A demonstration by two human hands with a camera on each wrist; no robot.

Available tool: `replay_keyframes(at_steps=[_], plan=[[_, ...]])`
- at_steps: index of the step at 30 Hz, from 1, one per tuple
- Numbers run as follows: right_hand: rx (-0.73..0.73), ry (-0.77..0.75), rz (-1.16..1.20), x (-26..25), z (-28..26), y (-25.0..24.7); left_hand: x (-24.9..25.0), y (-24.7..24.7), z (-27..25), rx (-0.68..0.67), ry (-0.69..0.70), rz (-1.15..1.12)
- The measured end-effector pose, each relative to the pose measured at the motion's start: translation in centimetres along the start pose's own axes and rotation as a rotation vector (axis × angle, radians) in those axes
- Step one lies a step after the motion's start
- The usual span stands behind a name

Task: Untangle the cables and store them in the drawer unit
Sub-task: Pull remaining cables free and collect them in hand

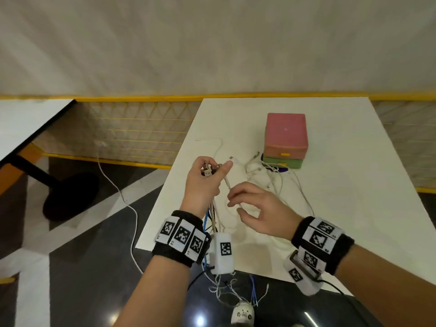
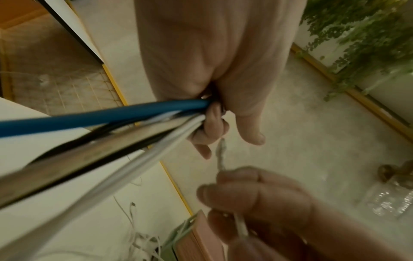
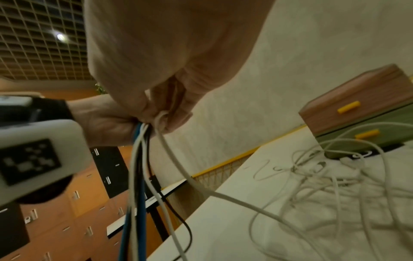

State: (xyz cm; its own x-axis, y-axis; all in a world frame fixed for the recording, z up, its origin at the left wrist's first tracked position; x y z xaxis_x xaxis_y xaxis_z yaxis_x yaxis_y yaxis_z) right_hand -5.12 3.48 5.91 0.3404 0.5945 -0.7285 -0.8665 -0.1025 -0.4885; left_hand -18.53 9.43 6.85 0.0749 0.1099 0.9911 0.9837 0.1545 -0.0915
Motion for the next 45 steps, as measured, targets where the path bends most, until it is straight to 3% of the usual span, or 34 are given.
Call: replay_keyframes(at_steps=[3,6,10,14,16,19,22,26,29,31,33,35,38,42,45], plan=[[0.079,0.042,0.032,-0.7,-0.8,-1.6,0.8,2.5,-0.5,-0.092,0.020,0.009],[0.171,0.230,0.170,-0.4,-2.0,-2.7,2.1,3.7,-1.0,-0.083,0.073,-0.030],[0.038,0.399,0.122,2.1,-4.8,-2.1,4.8,3.2,-0.6,-0.011,0.131,-0.213],[-0.043,0.535,0.044,4.8,-7.7,-3.0,7.6,2.0,-0.3,-0.103,0.135,-0.435],[0.008,0.536,-0.029,5.0,-7.2,-4.6,8.2,2.6,-0.8,-0.219,0.153,-0.289],[0.151,0.469,-0.104,3.1,-4.0,-7.7,7.2,5.4,-2.7,-0.452,0.140,0.113],[0.145,0.398,-0.231,0.7,-1.2,-10.0,5.5,7.6,-4.6,-0.598,0.113,0.384],[0.144,0.402,-0.235,0.4,-1.1,-12.5,6.0,6.0,-3.3,-0.440,0.150,0.385],[0.143,0.472,-0.237,1.7,-2.5,-13.7,6.8,4.0,-2.3,-0.347,0.168,0.255],[0.119,0.458,-0.245,1.5,-2.3,-13.1,7.0,4.9,-3.0,-0.396,0.171,0.260],[0.154,0.392,-0.235,0.5,-0.9,-12.6,6.4,7.2,-4.2,-0.512,0.191,0.404],[0.208,0.347,-0.219,-0.5,0.7,-13.1,6.0,8.6,-4.7,-0.541,0.240,0.481],[0.201,0.383,-0.271,0.3,0.9,-15.3,6.6,6.3,-2.8,-0.333,0.266,0.370],[0.167,0.487,-0.345,3.0,-1.8,-17.4,6.0,0.3,0.5,-0.002,0.193,0.218],[0.202,0.456,-0.365,3.1,-1.3,-17.1,6.4,0.9,-0.2,-0.006,0.311,0.344]])
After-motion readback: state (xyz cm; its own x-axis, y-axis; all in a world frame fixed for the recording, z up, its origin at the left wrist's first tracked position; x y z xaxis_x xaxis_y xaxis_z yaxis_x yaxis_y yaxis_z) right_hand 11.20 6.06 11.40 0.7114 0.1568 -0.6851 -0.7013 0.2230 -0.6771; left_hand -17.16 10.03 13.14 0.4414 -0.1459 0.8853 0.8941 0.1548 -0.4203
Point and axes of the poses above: each hand's wrist, its own z-axis towards the middle knuckle, its own y-axis out of the palm, x = y × z, the point moved 7 cm from there along z, towards the middle knuckle, and after that the axes turned 6 degrees about x, right-handed, at the moved point
